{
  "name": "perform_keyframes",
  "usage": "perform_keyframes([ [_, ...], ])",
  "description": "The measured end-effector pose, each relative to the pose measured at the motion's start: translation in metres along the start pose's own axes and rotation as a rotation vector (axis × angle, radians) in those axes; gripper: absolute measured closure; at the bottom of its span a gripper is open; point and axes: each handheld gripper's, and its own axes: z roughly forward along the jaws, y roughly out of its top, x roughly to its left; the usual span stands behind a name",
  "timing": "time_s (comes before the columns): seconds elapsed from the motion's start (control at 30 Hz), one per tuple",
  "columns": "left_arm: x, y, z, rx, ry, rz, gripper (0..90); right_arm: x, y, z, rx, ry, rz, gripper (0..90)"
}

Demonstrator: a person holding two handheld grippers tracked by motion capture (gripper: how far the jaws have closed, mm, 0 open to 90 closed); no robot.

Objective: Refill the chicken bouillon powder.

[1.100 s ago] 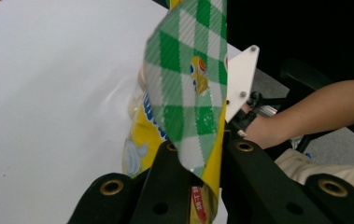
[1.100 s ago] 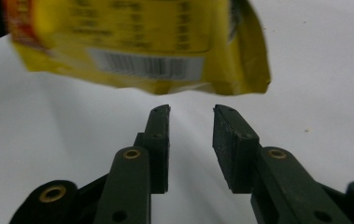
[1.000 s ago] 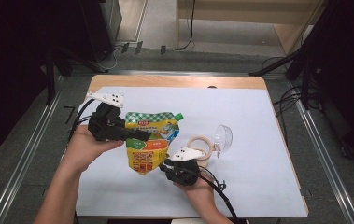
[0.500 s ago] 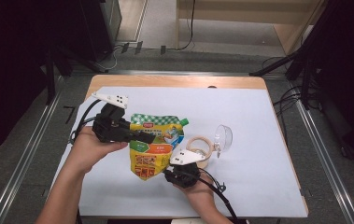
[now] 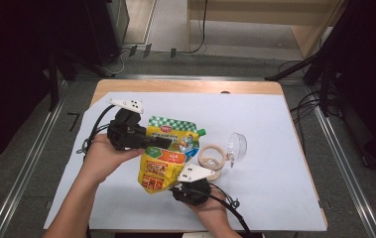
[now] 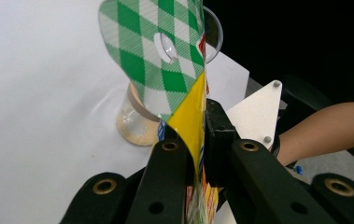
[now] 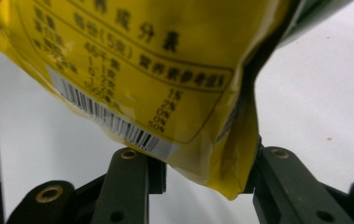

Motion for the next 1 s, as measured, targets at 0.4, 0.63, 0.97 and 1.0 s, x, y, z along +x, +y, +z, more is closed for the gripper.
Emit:
perform_keyframes([
  [0.4, -0.004, 0.002, 0.021, 0.007, 0.015, 0.019, 84.5, 0.01, 0.0, -0.002, 0.007, 0.051, -0.008, 67.4],
  [0.63, -0.002, 0.001, 0.03, 0.011, 0.017, 0.027, 82.8, 0.015, 0.002, -0.004, 0.012, 0.081, 0.002, 69.5],
  [0.97, 0.0, -0.001, 0.042, 0.006, 0.014, -0.016, 81.4, 0.027, 0.007, -0.007, 0.002, 0.127, -0.021, 71.7],
  [1.0, 0.0, -0.001, 0.044, 0.009, 0.013, -0.022, 80.8, 0.028, 0.008, -0.007, 0.001, 0.131, -0.019, 71.6],
])
